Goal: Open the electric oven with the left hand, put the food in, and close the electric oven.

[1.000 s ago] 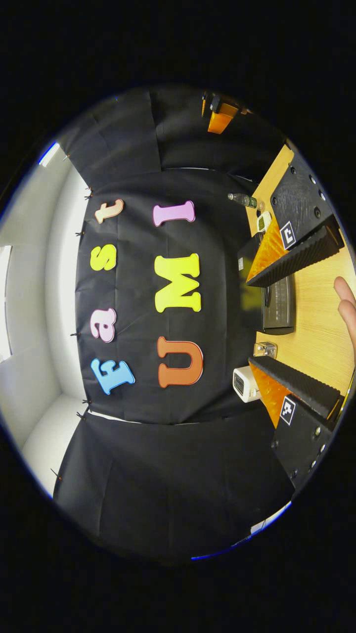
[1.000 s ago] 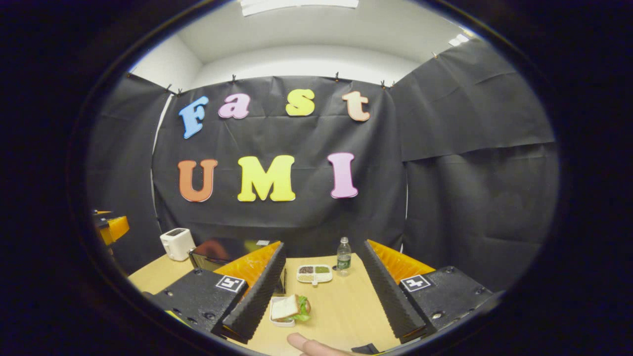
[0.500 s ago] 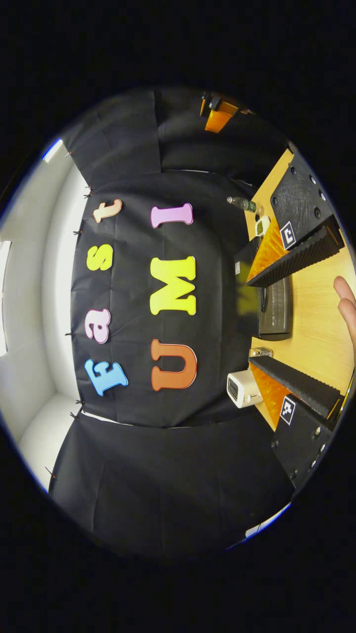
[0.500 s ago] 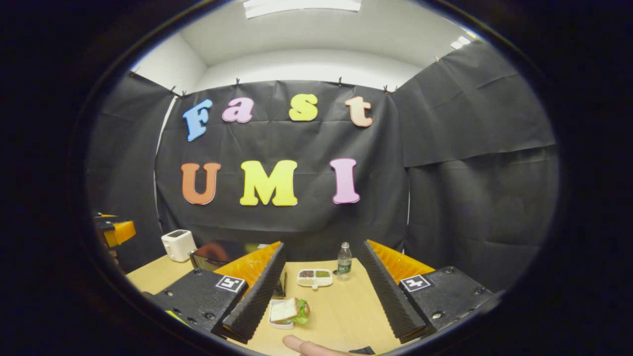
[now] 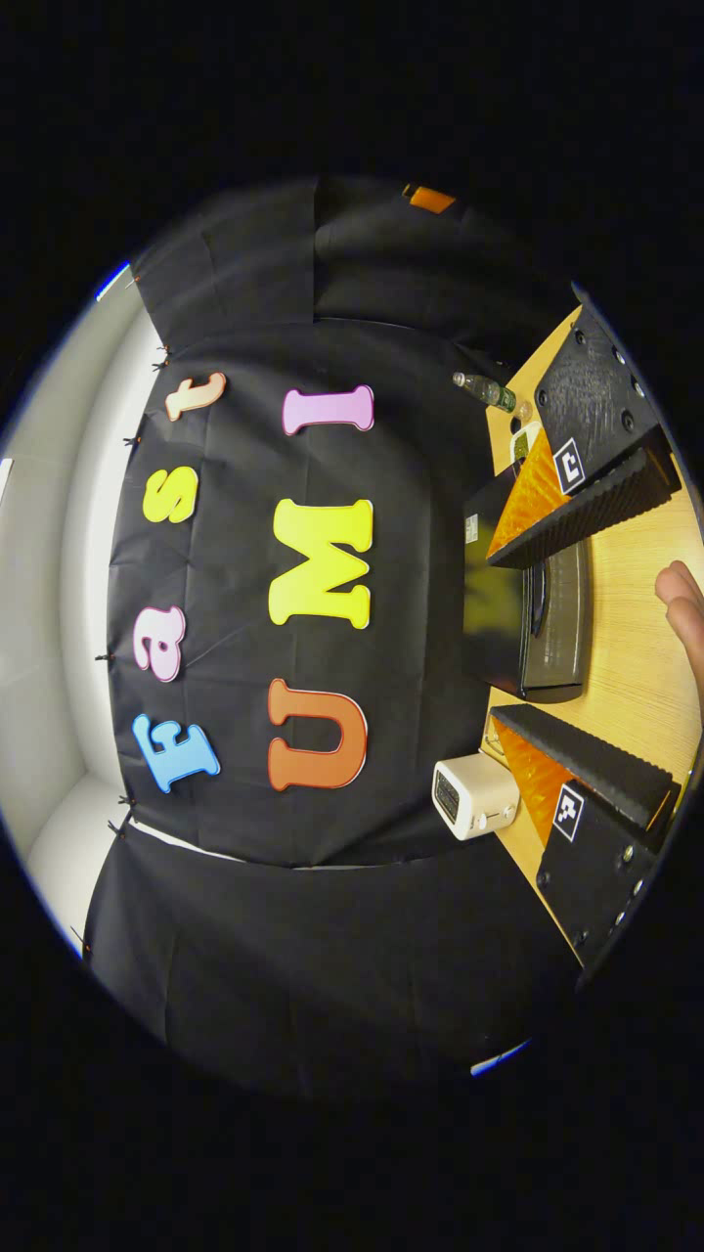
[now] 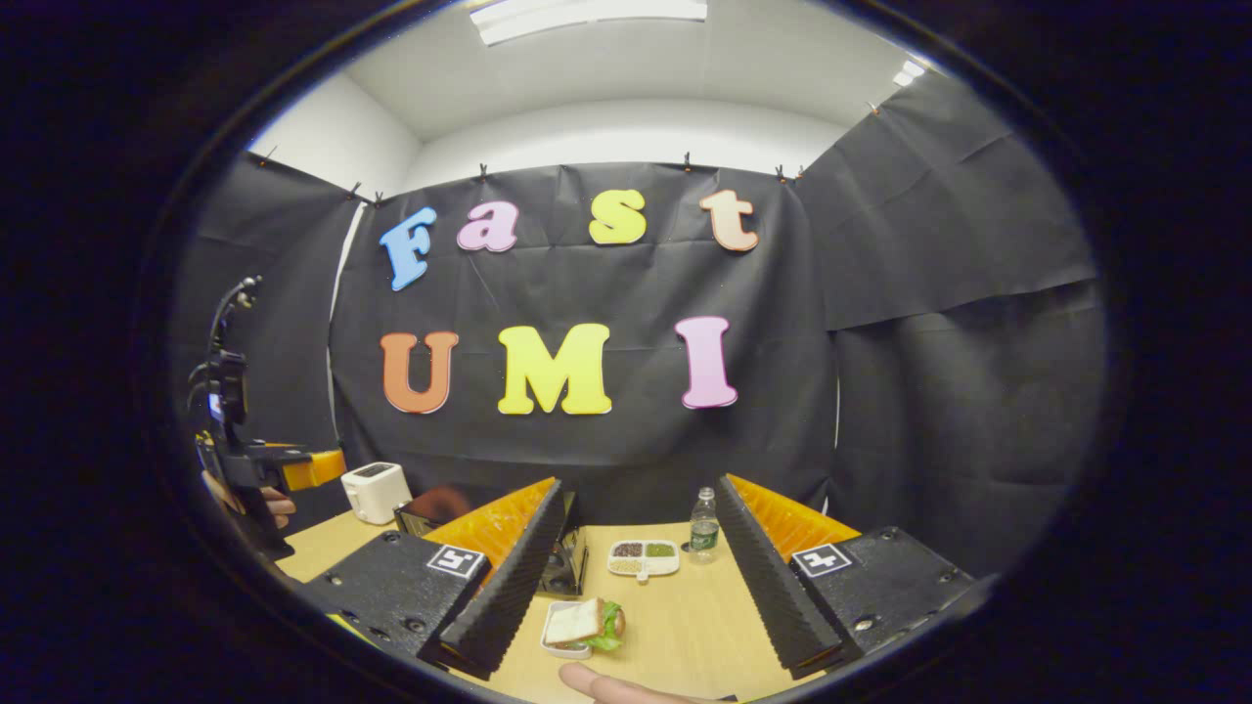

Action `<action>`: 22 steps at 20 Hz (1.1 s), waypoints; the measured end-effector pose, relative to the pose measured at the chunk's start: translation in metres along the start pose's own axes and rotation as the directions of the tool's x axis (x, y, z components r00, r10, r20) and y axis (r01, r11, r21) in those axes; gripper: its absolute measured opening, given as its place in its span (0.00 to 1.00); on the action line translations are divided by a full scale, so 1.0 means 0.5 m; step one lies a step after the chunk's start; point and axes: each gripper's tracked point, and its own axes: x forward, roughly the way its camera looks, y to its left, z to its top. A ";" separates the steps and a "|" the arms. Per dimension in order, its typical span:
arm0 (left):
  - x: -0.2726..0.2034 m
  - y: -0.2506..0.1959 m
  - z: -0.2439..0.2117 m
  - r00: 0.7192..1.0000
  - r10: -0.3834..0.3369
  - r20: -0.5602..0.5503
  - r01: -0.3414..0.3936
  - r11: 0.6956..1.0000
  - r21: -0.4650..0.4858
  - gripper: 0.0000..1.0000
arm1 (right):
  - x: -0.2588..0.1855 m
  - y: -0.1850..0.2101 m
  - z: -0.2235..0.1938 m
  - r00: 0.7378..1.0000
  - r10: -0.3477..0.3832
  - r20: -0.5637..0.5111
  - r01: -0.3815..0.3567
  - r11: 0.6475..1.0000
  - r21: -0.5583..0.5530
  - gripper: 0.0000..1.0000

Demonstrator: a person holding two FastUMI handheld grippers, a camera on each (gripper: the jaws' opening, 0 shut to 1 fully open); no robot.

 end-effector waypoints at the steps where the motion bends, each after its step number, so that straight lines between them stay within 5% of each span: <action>1: 0.026 -0.009 -0.010 1.000 -0.007 -0.021 0.007 1.000 -0.002 0.92 | 0.003 -0.005 0.006 1.000 0.000 0.004 0.000 1.000 0.003 0.99; 8: 0.180 -0.061 -0.093 0.985 -0.030 -0.171 0.029 1.000 -0.011 0.92 | 0.021 -0.034 0.013 1.000 0.002 0.020 -0.002 1.000 -0.010 0.99; 14: 0.290 -0.090 -0.205 0.944 -0.030 -0.328 0.036 0.999 0.010 0.92 | 0.028 -0.061 -0.002 1.000 -0.011 0.025 0.011 1.000 -0.003 0.99; 22: 0.337 -0.095 -0.282 0.906 -0.006 -0.424 0.018 1.000 0.025 0.93 | 0.038 -0.090 -0.025 0.999 -0.035 0.007 0.035 0.999 0.004 0.99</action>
